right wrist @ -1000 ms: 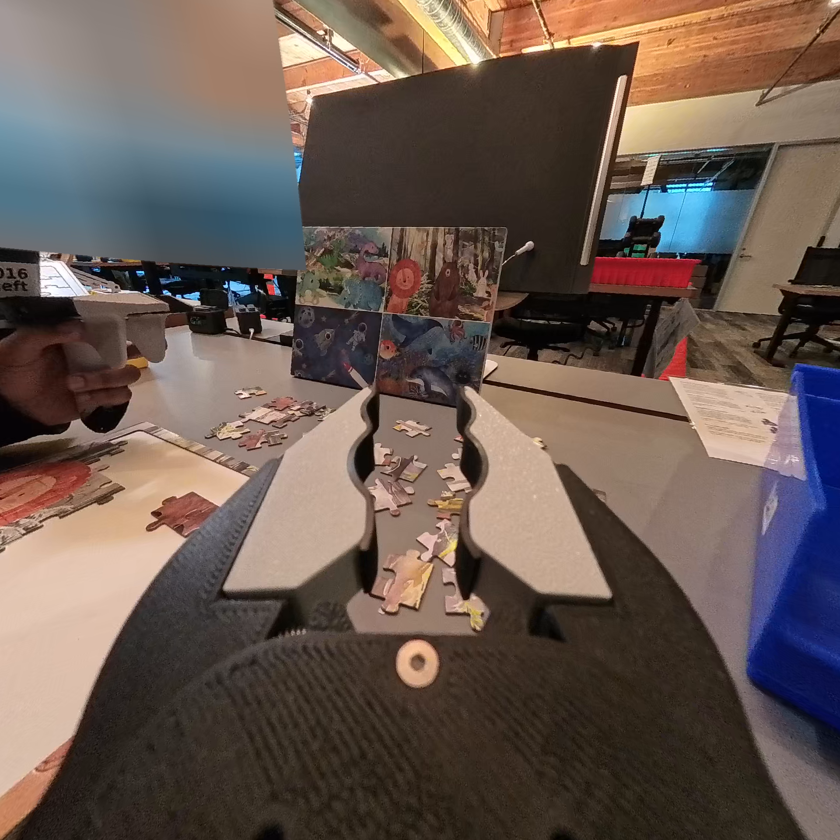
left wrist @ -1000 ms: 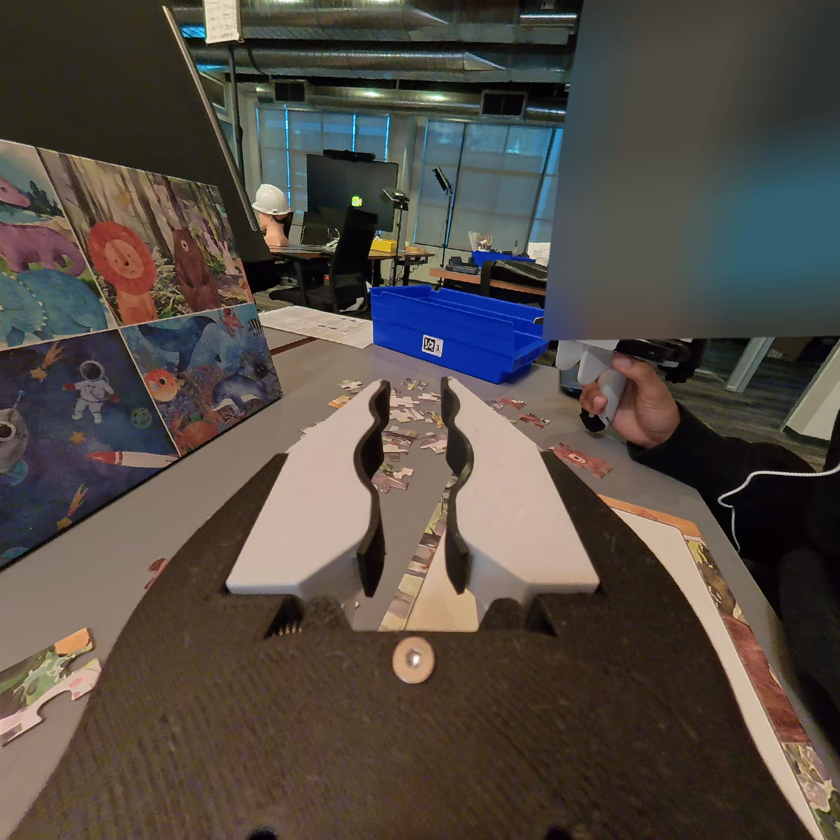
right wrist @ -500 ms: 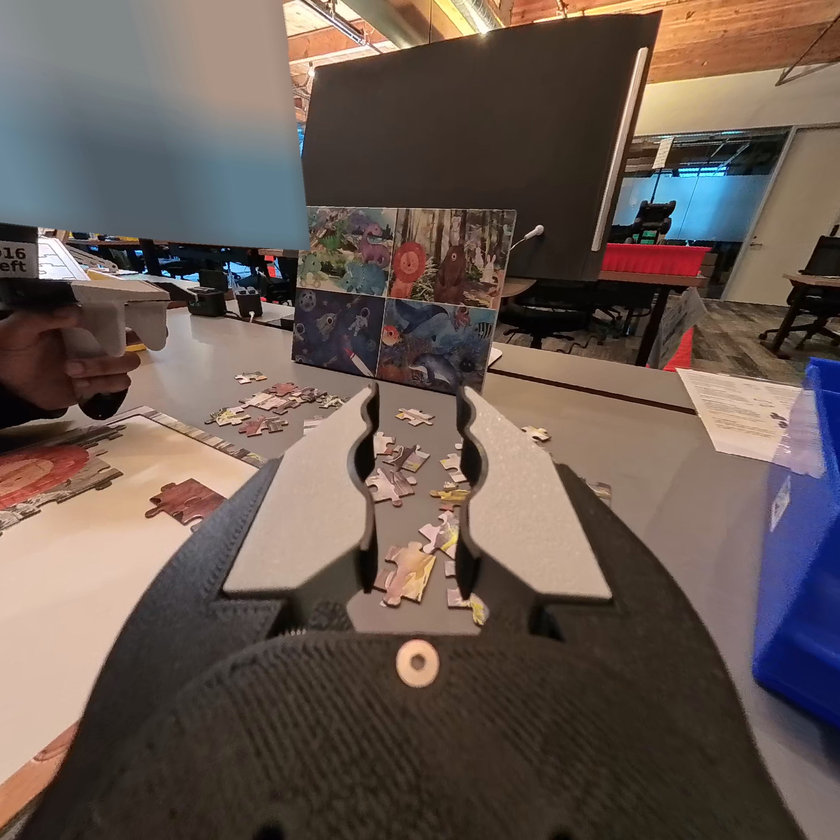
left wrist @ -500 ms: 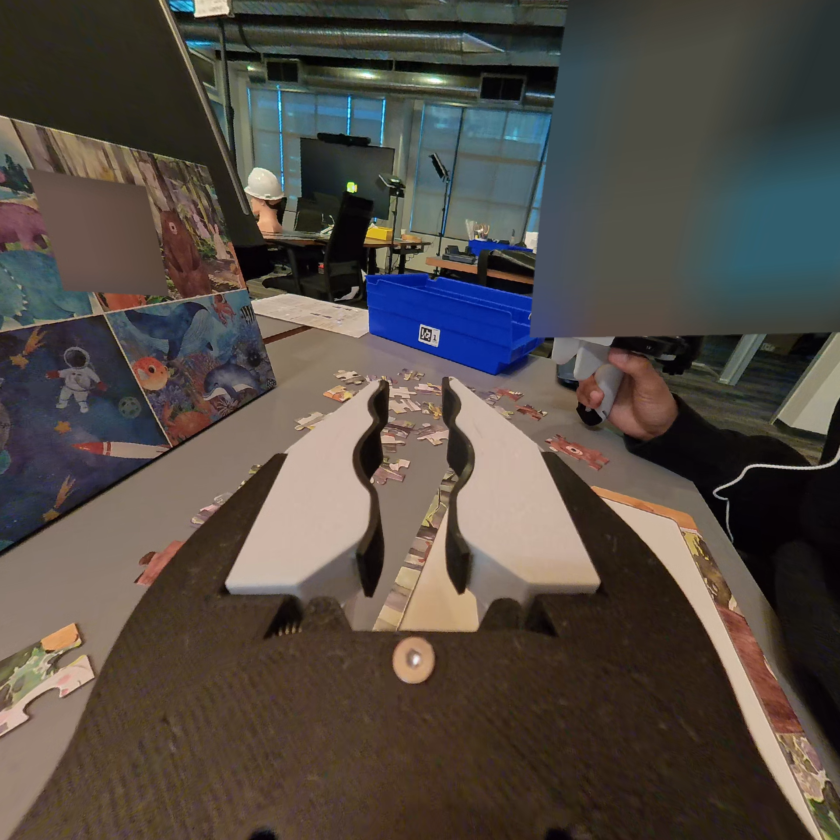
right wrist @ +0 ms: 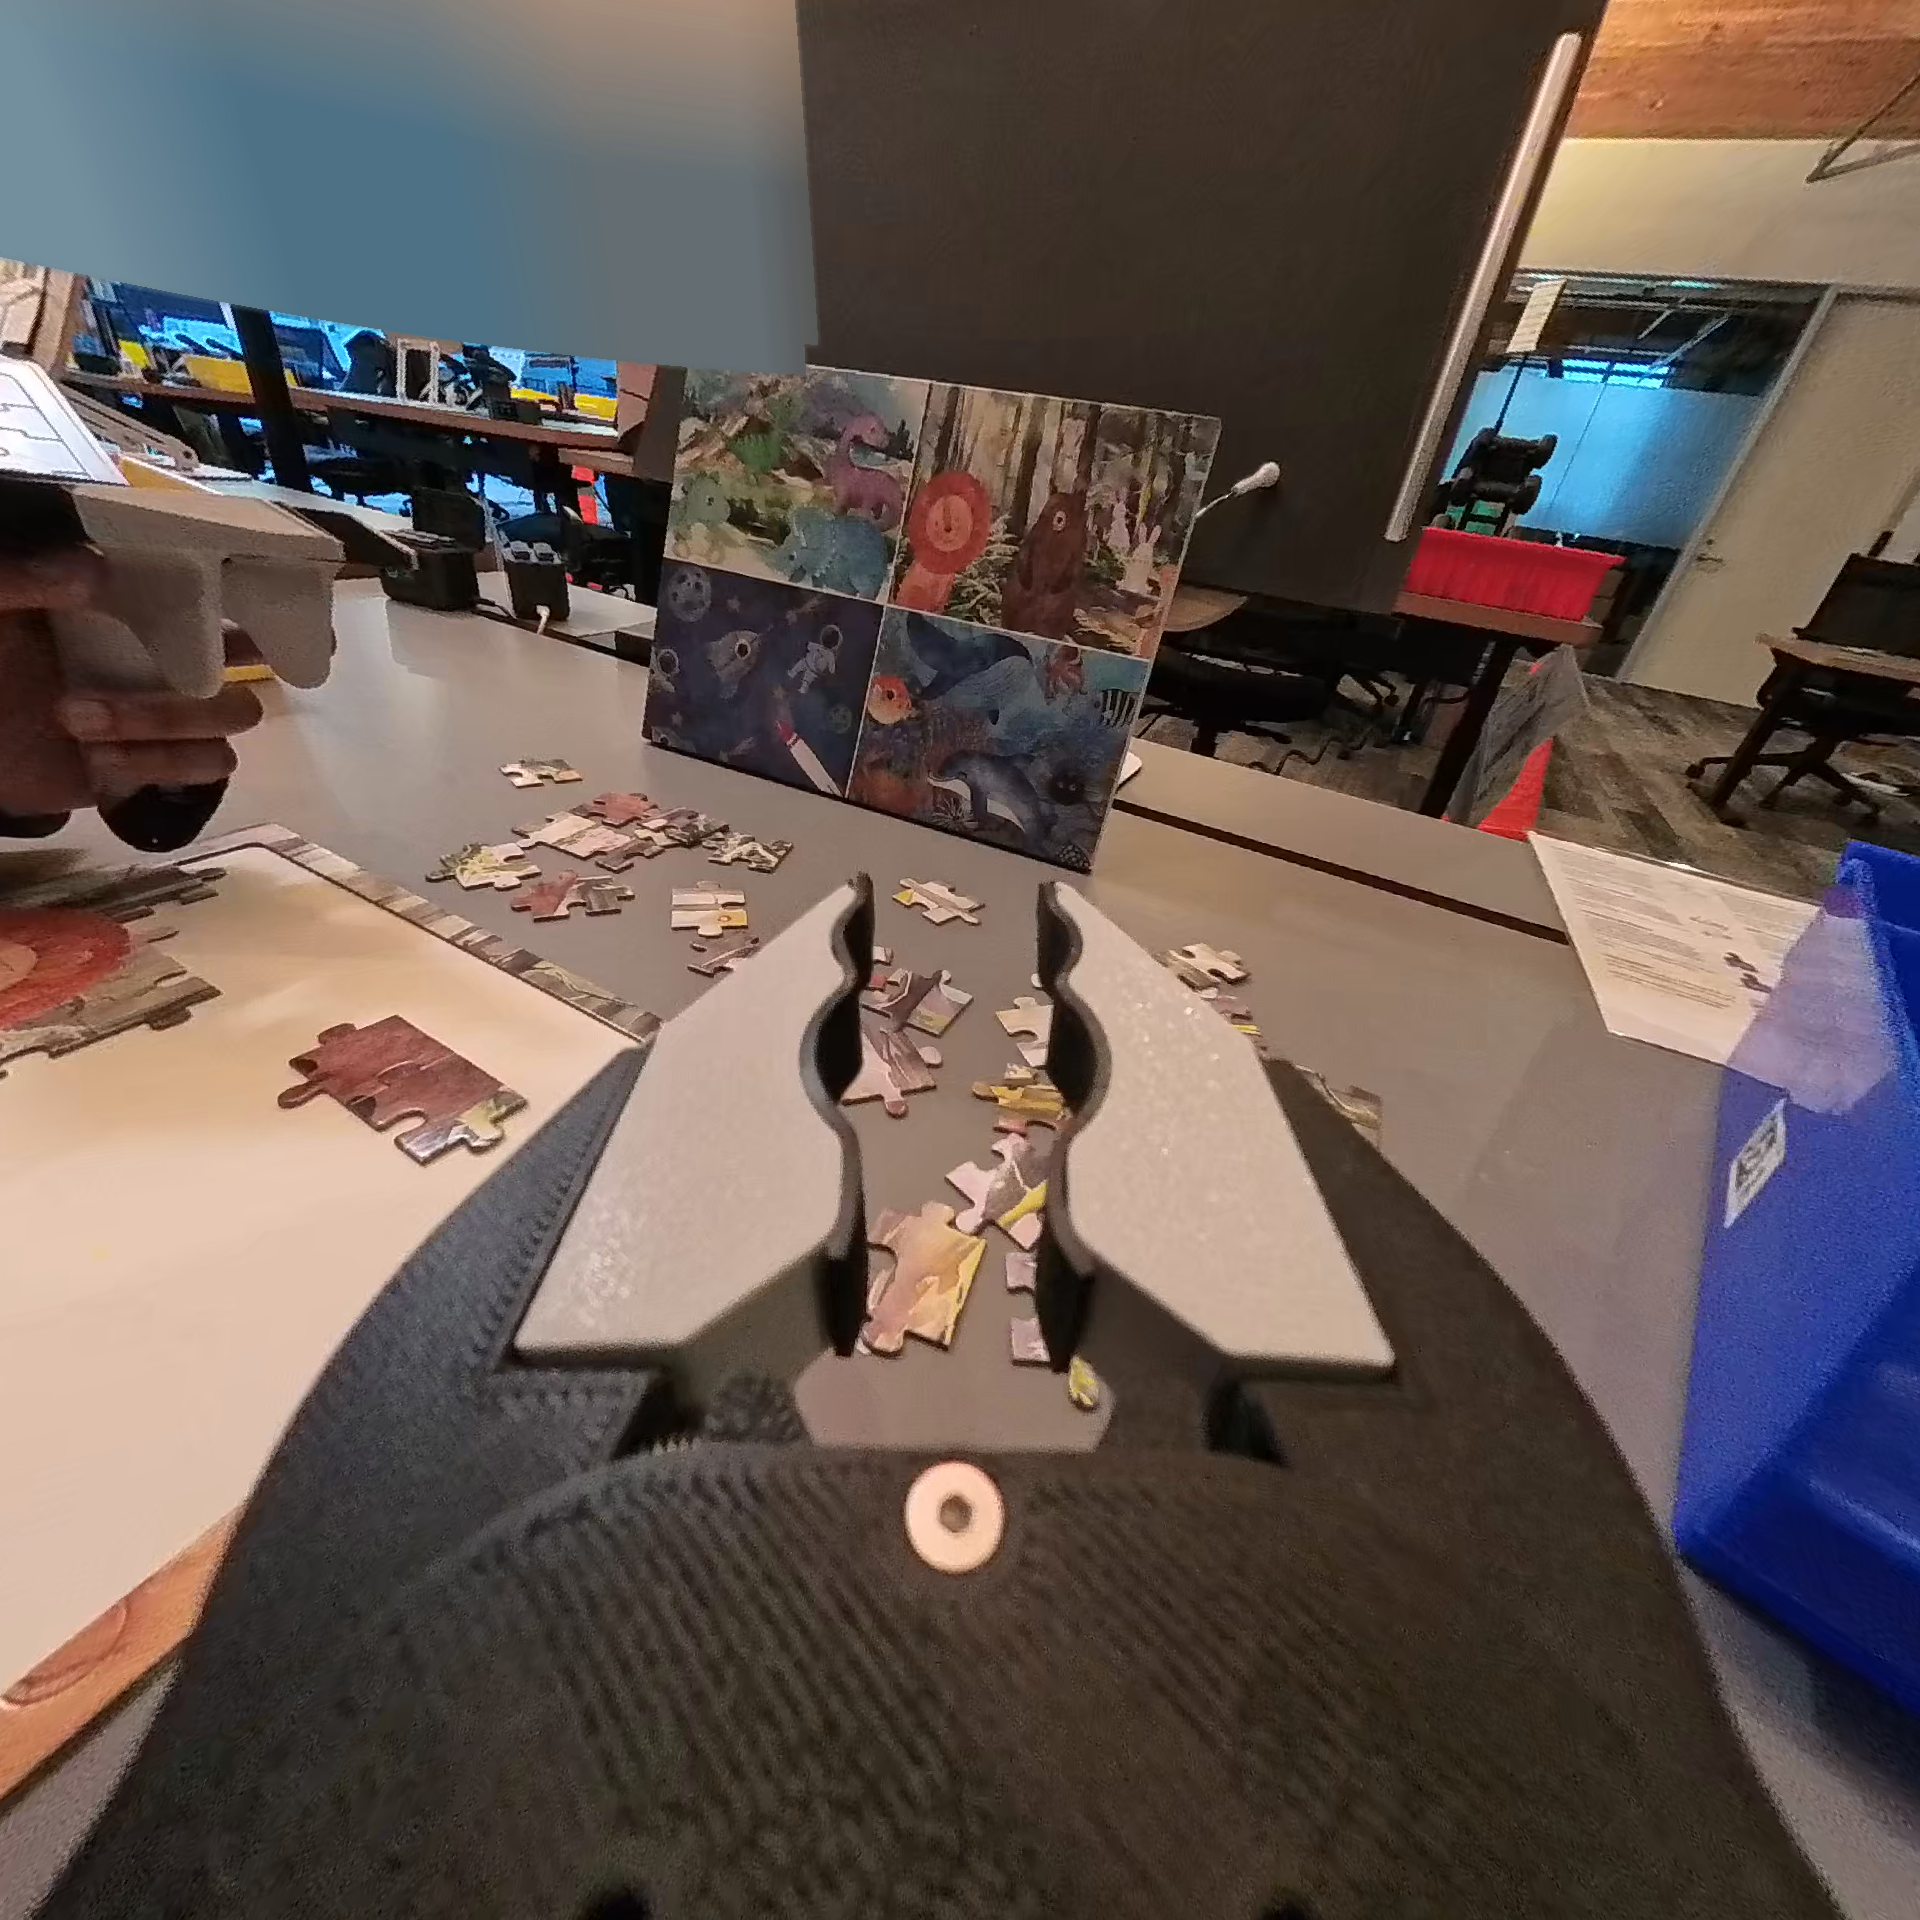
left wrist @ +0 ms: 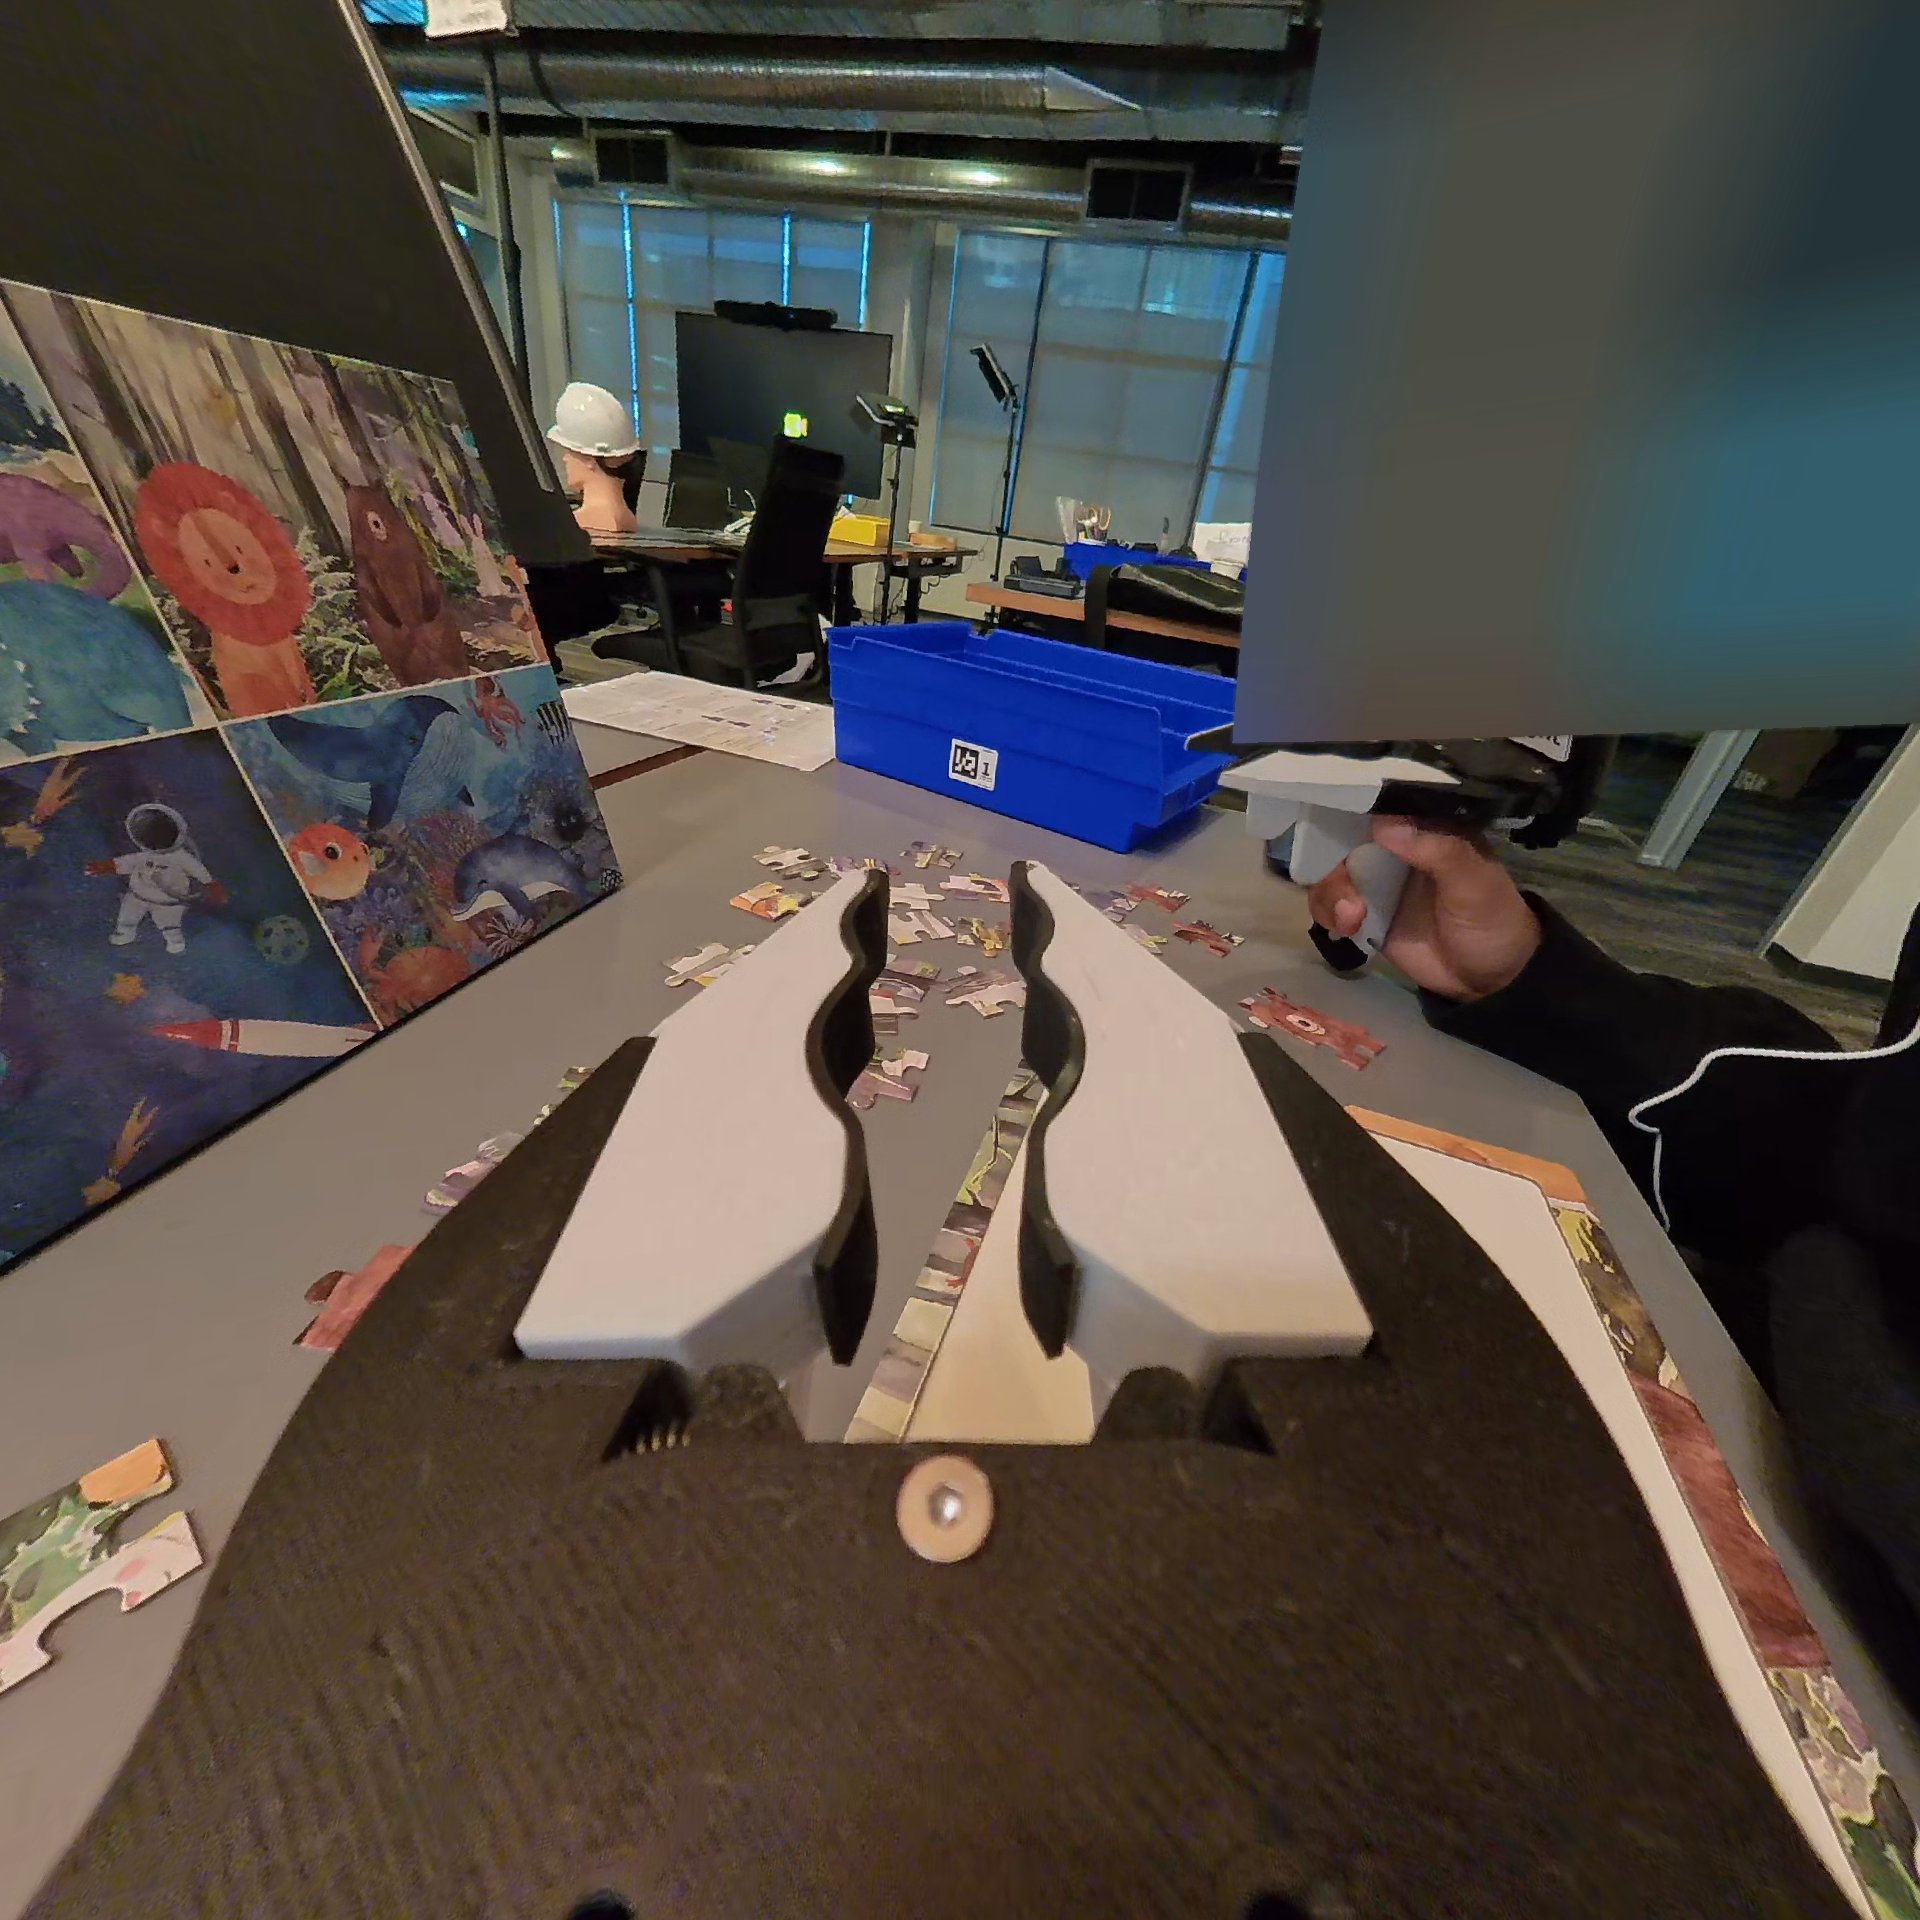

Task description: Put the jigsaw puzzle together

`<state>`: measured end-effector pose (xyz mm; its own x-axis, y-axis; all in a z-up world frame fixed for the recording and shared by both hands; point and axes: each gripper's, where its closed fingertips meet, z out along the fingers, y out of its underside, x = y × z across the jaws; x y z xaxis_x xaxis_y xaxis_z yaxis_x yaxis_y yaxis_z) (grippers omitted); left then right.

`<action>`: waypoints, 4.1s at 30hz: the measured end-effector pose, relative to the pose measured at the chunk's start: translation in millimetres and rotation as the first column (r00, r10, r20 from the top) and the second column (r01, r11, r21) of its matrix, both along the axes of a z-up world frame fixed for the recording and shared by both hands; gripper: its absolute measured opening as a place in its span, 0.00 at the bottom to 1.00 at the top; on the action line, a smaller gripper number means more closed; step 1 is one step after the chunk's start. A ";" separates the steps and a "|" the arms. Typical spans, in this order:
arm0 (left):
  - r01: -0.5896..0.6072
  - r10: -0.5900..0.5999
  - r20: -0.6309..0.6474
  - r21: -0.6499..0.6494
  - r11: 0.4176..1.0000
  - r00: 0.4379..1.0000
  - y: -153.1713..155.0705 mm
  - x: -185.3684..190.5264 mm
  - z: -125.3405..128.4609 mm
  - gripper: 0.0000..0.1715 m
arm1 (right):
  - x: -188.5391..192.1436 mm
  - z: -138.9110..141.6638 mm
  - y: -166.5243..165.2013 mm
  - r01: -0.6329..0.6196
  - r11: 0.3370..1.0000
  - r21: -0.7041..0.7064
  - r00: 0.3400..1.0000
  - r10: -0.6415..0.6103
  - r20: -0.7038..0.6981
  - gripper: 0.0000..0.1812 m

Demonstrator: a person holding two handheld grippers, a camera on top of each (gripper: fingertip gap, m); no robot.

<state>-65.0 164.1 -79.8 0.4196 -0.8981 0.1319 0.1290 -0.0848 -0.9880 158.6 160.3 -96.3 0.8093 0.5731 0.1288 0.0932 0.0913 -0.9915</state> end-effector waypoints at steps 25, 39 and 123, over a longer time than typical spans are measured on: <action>0.009 -0.009 -0.005 -0.002 1.000 1.000 -1.8 1.6 0.0 0.13 | 12.0 14.0 -5.2 -0.030 1.000 0.008 0.987 0.031 -0.156 0.15; 0.013 -0.013 -0.018 -0.004 1.000 1.000 -2.3 3.4 -2.6 0.13 | 27.4 28.9 -11.5 -0.039 0.999 0.038 0.954 0.048 -0.295 0.14; 0.020 -0.012 -0.134 0.058 0.998 0.991 -8.4 14.6 -14.8 0.13 | 153.9 -117.8 12.7 0.591 0.470 -0.656 0.792 -0.495 0.358 0.29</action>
<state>-50.5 155.7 -94.7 0.4154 -0.9093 0.0227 -0.0050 -0.0273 -0.9996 312.6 172.9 -214.1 0.9993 -0.0367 -0.0004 -0.0270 -0.7279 -0.6851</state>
